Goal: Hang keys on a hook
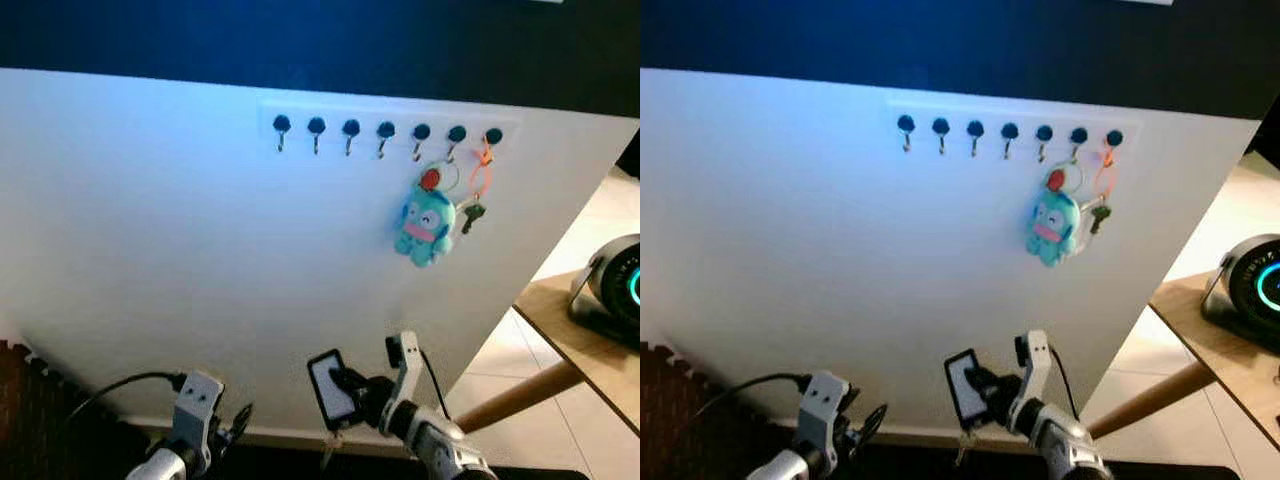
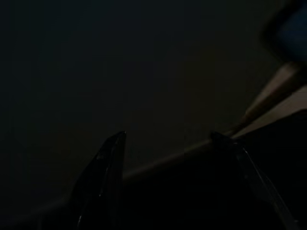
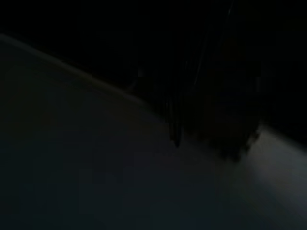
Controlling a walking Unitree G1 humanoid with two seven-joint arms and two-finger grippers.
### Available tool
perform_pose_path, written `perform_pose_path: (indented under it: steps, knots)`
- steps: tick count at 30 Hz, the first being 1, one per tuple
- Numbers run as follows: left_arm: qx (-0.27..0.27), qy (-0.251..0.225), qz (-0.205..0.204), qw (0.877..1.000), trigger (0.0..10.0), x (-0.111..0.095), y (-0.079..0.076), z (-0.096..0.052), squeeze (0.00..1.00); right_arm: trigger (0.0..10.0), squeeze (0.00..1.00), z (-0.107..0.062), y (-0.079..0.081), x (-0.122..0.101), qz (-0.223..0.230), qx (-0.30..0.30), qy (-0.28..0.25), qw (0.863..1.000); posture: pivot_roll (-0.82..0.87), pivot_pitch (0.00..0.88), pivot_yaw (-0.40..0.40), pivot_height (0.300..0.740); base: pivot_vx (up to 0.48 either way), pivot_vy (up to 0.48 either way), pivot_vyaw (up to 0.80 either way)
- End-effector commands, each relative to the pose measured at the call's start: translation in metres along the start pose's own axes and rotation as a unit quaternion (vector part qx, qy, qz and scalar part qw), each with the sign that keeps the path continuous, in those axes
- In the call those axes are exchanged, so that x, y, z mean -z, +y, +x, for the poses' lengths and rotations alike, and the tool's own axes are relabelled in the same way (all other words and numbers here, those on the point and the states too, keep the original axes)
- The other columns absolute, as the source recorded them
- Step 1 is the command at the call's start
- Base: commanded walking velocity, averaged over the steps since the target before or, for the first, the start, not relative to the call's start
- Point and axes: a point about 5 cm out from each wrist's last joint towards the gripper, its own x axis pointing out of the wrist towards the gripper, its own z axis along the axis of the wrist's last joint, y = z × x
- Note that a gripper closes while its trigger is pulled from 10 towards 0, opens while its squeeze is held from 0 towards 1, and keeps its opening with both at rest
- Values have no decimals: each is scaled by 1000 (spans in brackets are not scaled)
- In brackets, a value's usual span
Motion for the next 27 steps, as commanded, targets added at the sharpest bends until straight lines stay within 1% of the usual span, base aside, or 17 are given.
perform_pose_path:
  steps: [1, 3, 4, 6, 7, 8, 9, 11, 13, 14, 15, 17, 18, 19, 20, 21, 27]
  knots:
    - [26, -7, -1, 1000, 10000, -5, 4, -5, 0, 10000, 0, -8, 3, 3, -38, -47, 32, 998, 90, 29, -68, 740, 0, 0, 0]
    - [59, -14, -9, 998, 10000, -11, 5, -7, 0, 10000, 0, -19, 5, 1, -76, -97, 61, 991, 89, 29, -69, 740, 0, 0, 0]
    - [59, -14, -9, 998, 10000, -11, 5, -7, 0, 10000, 0, -19, 5, 1, -76, -97, 61, 991, 89, 29, -69, 740, 0, 0, 0]
    - [88, -21, -24, 996, 10000, -18, 5, -7, 0, 10000, 0, -30, 6, -3, -117, -141, 84, 980, 85, 30, -67, 740, 0, 0, 0]
    - [88, -21, -24, 996, 10000, -18, 5, -7, 0, 10000, 0, -30, 6, -3, -117, -141, 84, 980, 85, 30, -67, 740, 0, 0, 0]
    - [121, -28, -7, 992, 10000, -26, 2, -5, 0, 10000, 0, -39, 6, -9, -140, -177, 105, 969, 82, 31, -67, 740, 0, 0, 0]
    - [121, -28, -7, 992, 10000, -26, 2, -5, 0, 10000, 0, -39, 6, -9, -140, -177, 105, 969, 82, 31, -67, 740, 0, 0, 0]
    - [151, -34, 32, 987, 10000, -32, -4, -3, 0, 10000, 0, -43, 7, -14, -159, -194, 116, 961, 78, 33, -68, 740, 0, 0, 0]
    - [189, -26, 67, 979, 10000, -35, -11, -2, 0, 10000, 0, -42, 7, -19, -179, -201, 119, 956, 78, 33, -68, 740, 0, 0, 0]
    - [189, -26, 67, 979, 10000, -35, -11, -2, 0, 10000, 0, -42, 7, -19, -179, -201, 119, 956, 78, 33, -68, 740, 0, 0, 0]
    - [212, -19, 88, 973, 10000, -36, -15, -2, 0, 10000, 0, -41, 8, -23, -187, -201, 115, 955, 76, 32, -71, 740, 0, 0, 0]
    - [235, -12, 113, 965, 10000, -38, -20, 1, 0, 10000, 0, -36, 8, -29, -190, -196, 103, 956, 68, 24, -87, 740, 0, 0, 0]
    - [234, -18, 113, 965, 10000, -42, -20, 6, 0, 10000, 0, -35, 8, -30, -192, -196, 105, 956, 60, 23, -93, 740, 0, 0, 0]
    - [234, -18, 113, 965, 10000, -42, -20, 6, 0, 10000, 0, -35, 8, -30, -192, -196, 105, 956, 60, 23, -93, 740, 0, 0, 0]
    - [227, -28, 107, 968, 10000, -48, -20, 12, 0, 10000, 0, -35, 8, -30, -194, -197, 114, 954, 47, 23, -96, 740, 0, 0, 0]
    - [224, -31, 106, 968, 10000, -50, -20, 14, 0, 10000, 0, -34, 9, -29, -195, -197, 117, 954, 44, 22, -95, 740, 0, 0, 0]
    - [238, -37, 102, 965, 10000, -57, -25, 19, 0, 10000, 0, -31, 13, -34, -196, -205, 117, 952, 4, 43, -79, 740, 0, 0, 0]
